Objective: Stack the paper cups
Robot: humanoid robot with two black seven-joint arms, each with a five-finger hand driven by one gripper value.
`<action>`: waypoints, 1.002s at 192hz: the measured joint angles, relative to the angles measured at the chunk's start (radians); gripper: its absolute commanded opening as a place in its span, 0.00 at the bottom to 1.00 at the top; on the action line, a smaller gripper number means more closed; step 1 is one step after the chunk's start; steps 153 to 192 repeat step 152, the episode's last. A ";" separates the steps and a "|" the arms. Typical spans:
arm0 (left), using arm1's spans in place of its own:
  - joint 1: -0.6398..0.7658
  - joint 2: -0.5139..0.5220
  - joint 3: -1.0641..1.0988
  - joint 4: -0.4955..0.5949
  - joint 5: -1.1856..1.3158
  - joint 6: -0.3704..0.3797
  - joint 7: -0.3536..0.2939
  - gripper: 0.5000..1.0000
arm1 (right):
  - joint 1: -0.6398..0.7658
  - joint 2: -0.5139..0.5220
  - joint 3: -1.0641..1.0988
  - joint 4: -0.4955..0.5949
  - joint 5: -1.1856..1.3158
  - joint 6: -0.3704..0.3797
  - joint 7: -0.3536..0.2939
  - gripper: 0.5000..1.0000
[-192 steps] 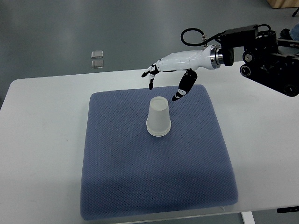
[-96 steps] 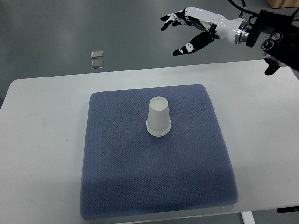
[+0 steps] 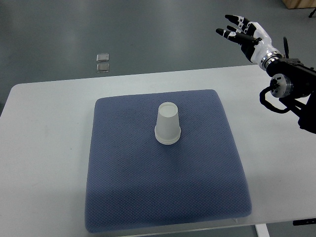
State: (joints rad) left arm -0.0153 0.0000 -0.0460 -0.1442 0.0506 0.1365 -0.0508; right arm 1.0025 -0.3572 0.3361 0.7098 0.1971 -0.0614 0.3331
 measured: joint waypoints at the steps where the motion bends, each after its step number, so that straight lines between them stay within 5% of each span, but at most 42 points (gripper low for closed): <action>1: 0.000 0.000 0.000 0.000 0.000 0.000 0.000 1.00 | -0.002 0.001 0.000 0.000 0.006 -0.001 0.000 0.82; 64: 0.000 0.000 0.000 0.000 0.000 0.000 0.000 1.00 | -0.093 0.088 0.119 0.004 0.068 0.026 0.033 0.82; 192: 0.000 0.000 0.000 0.000 0.000 0.000 0.000 1.00 | -0.130 0.075 0.129 -0.001 0.024 0.021 0.069 0.82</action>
